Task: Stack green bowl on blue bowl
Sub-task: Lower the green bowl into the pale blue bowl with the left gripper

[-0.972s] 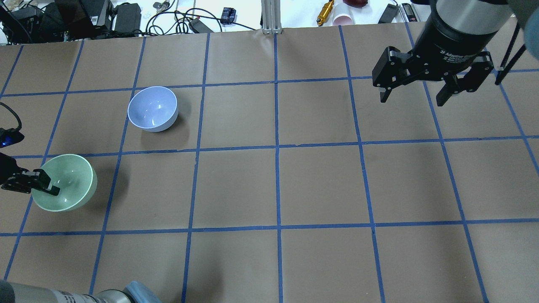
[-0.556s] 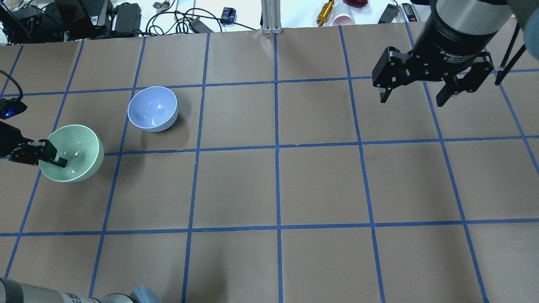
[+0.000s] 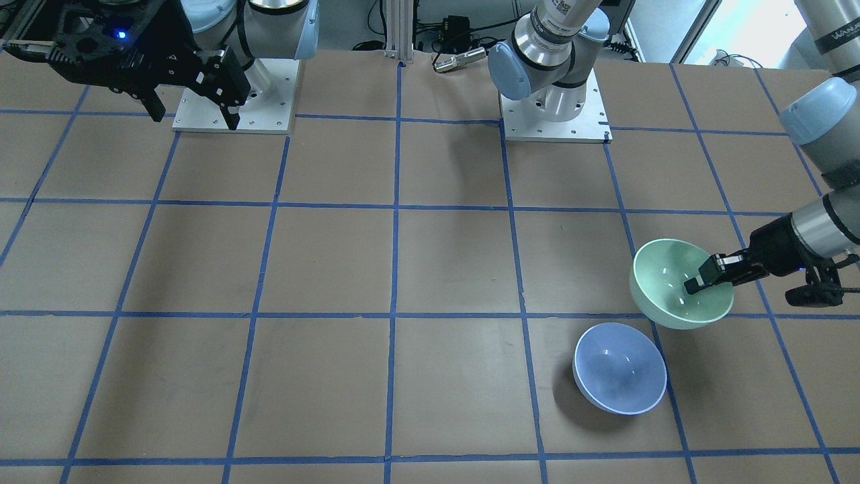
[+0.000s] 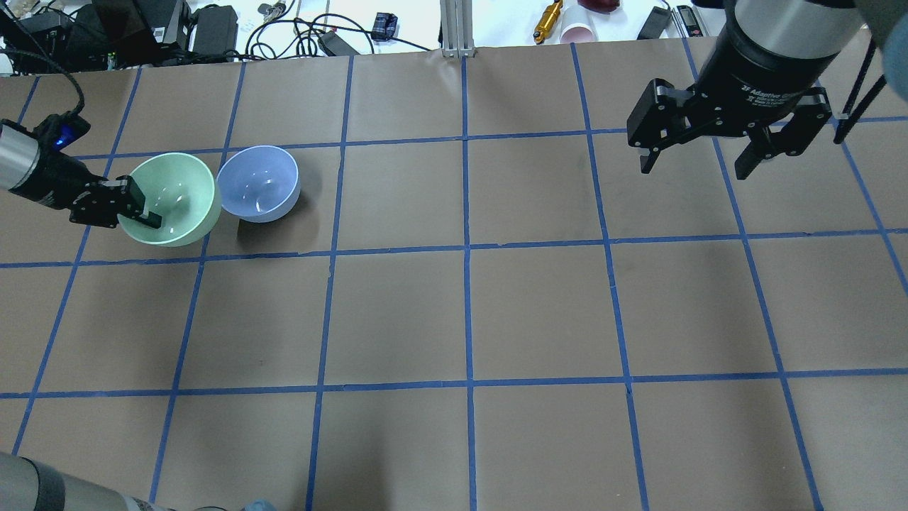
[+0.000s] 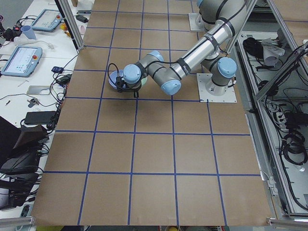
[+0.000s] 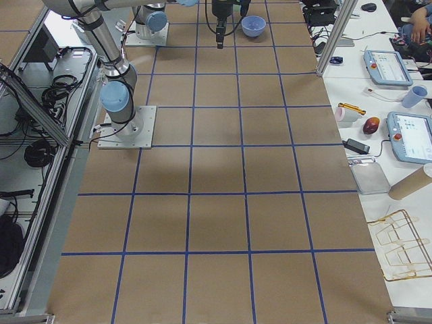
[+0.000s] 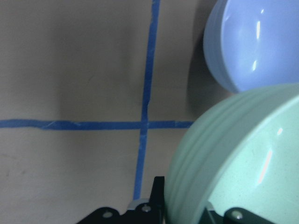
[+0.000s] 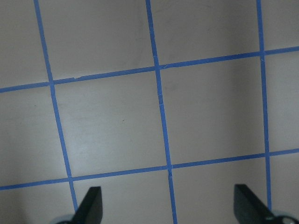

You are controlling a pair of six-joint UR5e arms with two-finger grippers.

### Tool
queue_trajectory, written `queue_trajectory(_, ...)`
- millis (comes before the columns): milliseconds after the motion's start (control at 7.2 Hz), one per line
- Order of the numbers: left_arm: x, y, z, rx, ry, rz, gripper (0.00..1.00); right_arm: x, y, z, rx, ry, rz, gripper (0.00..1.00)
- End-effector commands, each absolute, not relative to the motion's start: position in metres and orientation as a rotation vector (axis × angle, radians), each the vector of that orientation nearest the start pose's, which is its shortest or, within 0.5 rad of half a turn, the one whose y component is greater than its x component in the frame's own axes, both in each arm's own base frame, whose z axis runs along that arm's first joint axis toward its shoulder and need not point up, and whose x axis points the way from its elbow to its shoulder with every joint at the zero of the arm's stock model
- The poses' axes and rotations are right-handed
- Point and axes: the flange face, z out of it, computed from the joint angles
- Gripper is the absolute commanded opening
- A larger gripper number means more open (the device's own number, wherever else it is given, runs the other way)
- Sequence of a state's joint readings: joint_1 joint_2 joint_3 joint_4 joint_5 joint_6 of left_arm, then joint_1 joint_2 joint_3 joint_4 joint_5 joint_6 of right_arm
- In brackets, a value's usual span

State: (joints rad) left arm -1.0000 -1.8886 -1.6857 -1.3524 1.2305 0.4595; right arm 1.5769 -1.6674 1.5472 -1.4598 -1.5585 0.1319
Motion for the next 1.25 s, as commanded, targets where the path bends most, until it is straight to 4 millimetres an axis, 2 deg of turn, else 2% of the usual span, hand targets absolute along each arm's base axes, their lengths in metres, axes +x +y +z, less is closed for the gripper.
queue_trajectory(0,0.122,-0.608,0.291,-0.341,3.512,0.073,0.00,0.137,-0.448,0.534,0.197,3.123,-0.013,1.00)
queue_trajectory(139,0.115,-0.621,0.291,-0.330,3.509,0.071,0.00,0.137,-0.448,0.534,0.197,3.123,-0.013,1.00)
queue_trajectory(417,0.122,-0.639,0.280,-0.328,3.502,0.054,0.00,0.137,-0.448,0.534,0.197,3.123,-0.011,1.00)
queue_trajectory(1111,0.118,-0.652,0.260,-0.329,3.491,0.024,0.00,0.137,-0.448,0.534,0.197,3.123,-0.013,1.00)
